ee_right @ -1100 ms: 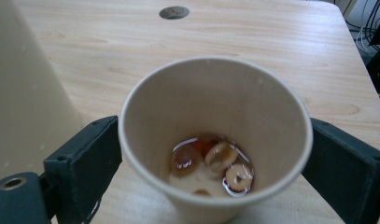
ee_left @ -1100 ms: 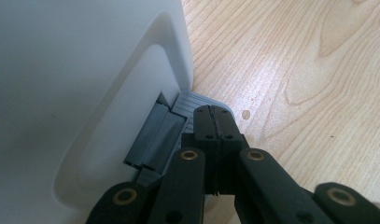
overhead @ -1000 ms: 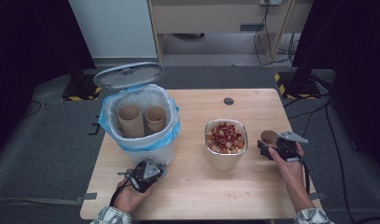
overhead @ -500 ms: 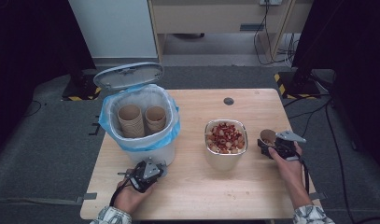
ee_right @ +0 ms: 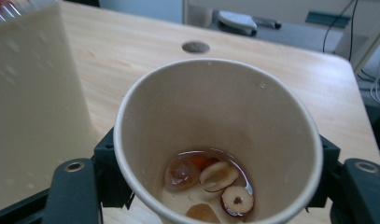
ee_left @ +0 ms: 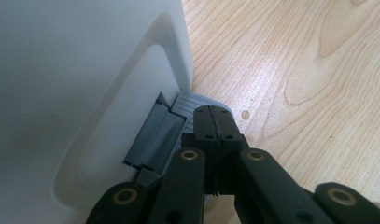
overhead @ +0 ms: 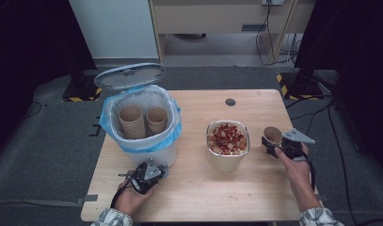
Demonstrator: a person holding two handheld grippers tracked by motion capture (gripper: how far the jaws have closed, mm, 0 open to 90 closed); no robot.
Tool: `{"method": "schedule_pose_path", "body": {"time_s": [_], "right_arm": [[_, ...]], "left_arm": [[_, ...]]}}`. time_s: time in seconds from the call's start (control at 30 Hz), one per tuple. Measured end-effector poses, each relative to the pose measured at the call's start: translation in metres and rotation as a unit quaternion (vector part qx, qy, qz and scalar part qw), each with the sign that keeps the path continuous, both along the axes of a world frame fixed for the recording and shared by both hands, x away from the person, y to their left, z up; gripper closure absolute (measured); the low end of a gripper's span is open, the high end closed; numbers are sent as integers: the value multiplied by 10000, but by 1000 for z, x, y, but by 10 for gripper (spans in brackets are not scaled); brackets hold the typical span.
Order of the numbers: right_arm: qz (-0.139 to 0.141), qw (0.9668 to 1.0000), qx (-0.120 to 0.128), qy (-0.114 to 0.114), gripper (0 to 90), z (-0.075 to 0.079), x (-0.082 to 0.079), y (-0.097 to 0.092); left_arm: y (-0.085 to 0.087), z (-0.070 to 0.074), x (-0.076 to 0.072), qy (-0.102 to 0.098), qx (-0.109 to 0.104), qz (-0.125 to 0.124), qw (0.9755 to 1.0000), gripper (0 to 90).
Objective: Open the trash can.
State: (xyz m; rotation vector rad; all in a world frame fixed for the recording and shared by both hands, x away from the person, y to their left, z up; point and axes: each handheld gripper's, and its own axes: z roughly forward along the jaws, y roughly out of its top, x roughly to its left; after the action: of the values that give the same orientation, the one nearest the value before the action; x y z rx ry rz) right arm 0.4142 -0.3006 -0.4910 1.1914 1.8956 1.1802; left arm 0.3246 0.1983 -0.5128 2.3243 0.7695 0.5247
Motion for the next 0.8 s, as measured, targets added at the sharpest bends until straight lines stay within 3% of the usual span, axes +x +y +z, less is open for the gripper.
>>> {"method": "schedule_pose_path", "body": {"time_s": [0.4, 0.8], "right_arm": [[230, 9993, -196, -203, 311, 31, 1, -4], [421, 9976, -378, -406, 314, 58, 12, 7]], "left_arm": [[0, 0, 0, 7, -6, 10, 10000, 898], [0, 0, 0, 20, -27, 6, 10000, 898]]}}
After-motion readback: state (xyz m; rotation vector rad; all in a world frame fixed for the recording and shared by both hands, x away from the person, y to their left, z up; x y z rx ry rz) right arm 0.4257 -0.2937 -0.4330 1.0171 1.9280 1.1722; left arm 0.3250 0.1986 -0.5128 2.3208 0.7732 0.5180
